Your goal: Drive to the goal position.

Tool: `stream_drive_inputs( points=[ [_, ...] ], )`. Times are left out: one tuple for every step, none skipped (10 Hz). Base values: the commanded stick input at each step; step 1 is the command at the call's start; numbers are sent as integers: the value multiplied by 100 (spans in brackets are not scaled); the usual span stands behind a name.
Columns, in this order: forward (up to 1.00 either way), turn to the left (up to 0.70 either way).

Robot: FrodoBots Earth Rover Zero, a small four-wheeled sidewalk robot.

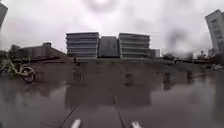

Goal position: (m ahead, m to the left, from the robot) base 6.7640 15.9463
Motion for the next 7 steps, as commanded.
stream_drive_inputs(
  points=[
    [70, 0],
    [70, 0],
    [70, 0],
    [70, 0],
    [70, 0],
    [70, 0],
    [70, 0]
  ],
)
